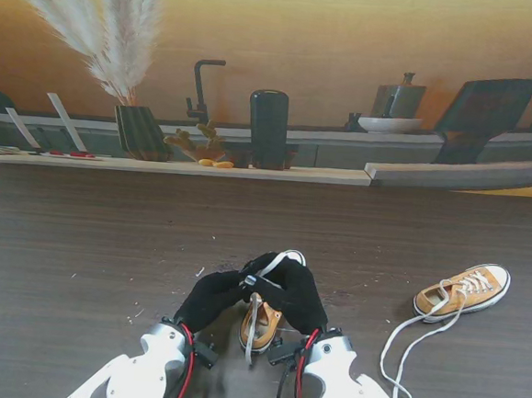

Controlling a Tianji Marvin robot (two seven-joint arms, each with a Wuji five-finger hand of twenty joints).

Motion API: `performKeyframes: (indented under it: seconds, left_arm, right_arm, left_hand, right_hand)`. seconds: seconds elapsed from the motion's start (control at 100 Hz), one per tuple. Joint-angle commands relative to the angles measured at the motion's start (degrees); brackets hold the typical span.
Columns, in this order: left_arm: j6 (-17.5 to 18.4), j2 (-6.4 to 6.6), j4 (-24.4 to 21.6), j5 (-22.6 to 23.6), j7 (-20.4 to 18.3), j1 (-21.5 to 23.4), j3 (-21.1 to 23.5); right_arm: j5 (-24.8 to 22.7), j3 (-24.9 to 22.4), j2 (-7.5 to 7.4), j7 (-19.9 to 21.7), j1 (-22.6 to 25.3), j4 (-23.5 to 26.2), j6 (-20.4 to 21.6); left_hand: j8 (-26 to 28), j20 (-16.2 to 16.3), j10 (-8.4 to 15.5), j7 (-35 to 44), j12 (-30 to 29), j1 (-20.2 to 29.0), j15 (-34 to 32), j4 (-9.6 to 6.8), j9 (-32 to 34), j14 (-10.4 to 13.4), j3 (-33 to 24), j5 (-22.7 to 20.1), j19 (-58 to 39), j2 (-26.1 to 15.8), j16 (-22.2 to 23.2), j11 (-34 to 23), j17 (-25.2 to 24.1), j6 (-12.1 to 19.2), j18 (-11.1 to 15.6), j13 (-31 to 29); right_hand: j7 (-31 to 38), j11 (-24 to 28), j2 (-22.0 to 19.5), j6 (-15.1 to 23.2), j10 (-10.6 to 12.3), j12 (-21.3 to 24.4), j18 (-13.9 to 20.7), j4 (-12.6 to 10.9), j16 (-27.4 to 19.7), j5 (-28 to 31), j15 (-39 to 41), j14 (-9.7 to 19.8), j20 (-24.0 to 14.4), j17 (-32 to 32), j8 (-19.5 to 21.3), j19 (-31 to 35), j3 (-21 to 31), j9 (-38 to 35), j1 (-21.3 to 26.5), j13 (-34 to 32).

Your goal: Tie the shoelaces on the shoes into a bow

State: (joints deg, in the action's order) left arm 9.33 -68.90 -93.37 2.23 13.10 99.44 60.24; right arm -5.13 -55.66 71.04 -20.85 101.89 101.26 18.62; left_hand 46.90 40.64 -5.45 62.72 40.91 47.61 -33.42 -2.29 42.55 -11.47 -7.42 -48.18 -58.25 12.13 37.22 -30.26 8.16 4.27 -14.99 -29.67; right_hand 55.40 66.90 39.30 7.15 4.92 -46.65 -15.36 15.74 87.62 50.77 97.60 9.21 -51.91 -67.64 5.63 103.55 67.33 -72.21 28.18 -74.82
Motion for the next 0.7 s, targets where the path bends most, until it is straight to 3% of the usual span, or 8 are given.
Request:
performKeyframes:
  seconds: [0.0,0.12,0.23,0.38,0.55,0.57,0.69]
  left_arm:
    - [-0.2,-0.54,-1.4,-1.0,-0.9,0.8,0.2]
    - [-1.2,-0.67,-2.8,-6.4,-2.4,1.5,0.5]
    - [-2.2,-1.08,-3.6,-10.7,-2.6,1.8,0.6]
    - [-4.0,-1.39,-5.1,-18.2,-4.0,2.7,1.2]
    - [-4.5,-1.72,-6.0,-20.9,-3.6,3.3,1.3]
    - [-4.4,-1.77,-6.1,-21.3,-3.5,3.4,1.3]
    - [-2.5,-1.92,-6.3,-23.7,-3.3,3.9,1.4]
  right_arm:
    - [0.2,0.0,-0.23,0.9,0.2,0.2,0.0]
    - [0.1,0.0,-0.32,1.1,0.3,0.2,0.0]
    - [0.2,-0.1,-0.37,1.3,0.5,0.2,-0.1]
    - [0.2,-0.4,-0.44,1.4,0.7,0.2,-0.3]
    - [0.4,-0.6,-0.47,1.4,1.1,0.2,-0.4]
    - [0.3,-0.7,-0.47,1.4,1.1,0.2,-0.4]
    - [0.4,-0.9,-0.50,1.4,1.4,0.2,-0.4]
  left_hand:
    - [0.4,-0.8,-1.4,-0.8,0.6,0.1,0.1,0.07,0.0,-0.1,-1.1,-3.2,-1.4,-3.3,0.7,-1.0,-0.7,-2.8,-1.6,-0.4]
    - [-5.5,-1.3,-1.4,-5.9,-0.9,4.4,1.3,2.33,-0.7,-0.4,1.2,-3.4,-0.5,-5.1,0.0,0.0,-1.7,-4.0,-1.4,0.9]
    - [-12.8,-2.0,-1.2,-11.4,-1.4,8.1,2.7,2.74,-3.0,-0.1,2.6,-0.9,1.5,-3.6,-0.6,0.7,-2.9,-3.4,-1.1,2.6]
    - [-18.9,-2.2,-0.9,-16.3,-2.6,12.2,5.4,2.27,-6.7,0.0,3.8,3.1,4.5,-2.0,-1.8,1.9,-4.9,-4.0,-0.1,5.7]
    - [-24.2,-2.2,0.2,-23.7,-3.1,15.8,6.4,2.24,-9.8,0.6,4.2,6.8,6.5,-2.5,-2.0,2.5,-6.0,-4.4,0.7,7.5]
    - [-24.6,-2.2,-0.6,-24.6,-3.2,16.2,6.6,2.28,-10.3,0.6,4.4,6.9,6.9,-2.6,-2.0,2.7,-6.1,-4.3,0.9,7.7]
    - [-27.6,-1.9,-0.5,-31.1,-3.8,18.6,7.4,2.11,-12.5,1.0,4.8,9.9,9.0,-3.2,-2.1,3.6,-7.1,-1.4,1.6,9.1]
  right_hand:
    - [0.4,1.5,-0.2,2.1,-5.9,-0.8,1.3,1.7,2.3,-0.1,1.8,9.9,-0.1,-1.2,-1.4,16.4,-0.6,-4.6,1.3,-0.4]
    - [0.5,1.5,-0.2,2.1,-5.8,-0.8,1.3,1.7,2.3,0.0,1.8,9.9,-0.1,-1.2,-1.4,16.4,-0.7,-4.6,1.3,-0.4]
    - [0.4,1.5,-0.3,2.2,-5.9,-0.9,1.3,1.7,2.3,0.0,1.8,9.8,-0.1,-1.2,-1.4,16.4,-0.7,-4.7,1.3,-0.4]
    - [0.4,1.5,-0.3,2.2,-5.8,-0.9,1.2,1.7,2.3,0.0,1.8,9.6,-0.1,-1.2,-1.4,16.4,-0.8,-4.7,1.3,-0.4]
    - [0.4,1.5,-0.4,2.3,-5.9,-0.9,1.1,1.7,2.3,0.0,1.8,9.6,-0.1,-1.1,-1.4,16.4,-0.8,-4.8,1.4,-0.4]
    - [0.4,1.5,-0.4,2.3,-5.8,-0.9,1.1,1.7,2.3,0.0,1.8,9.6,-0.1,-1.1,-1.4,16.4,-0.8,-4.8,1.4,-0.4]
    - [0.4,1.5,-0.4,2.2,-5.9,-0.9,1.0,1.7,2.3,0.0,1.8,9.6,-0.1,-1.1,-1.4,16.4,-0.7,-4.8,1.4,-0.4]
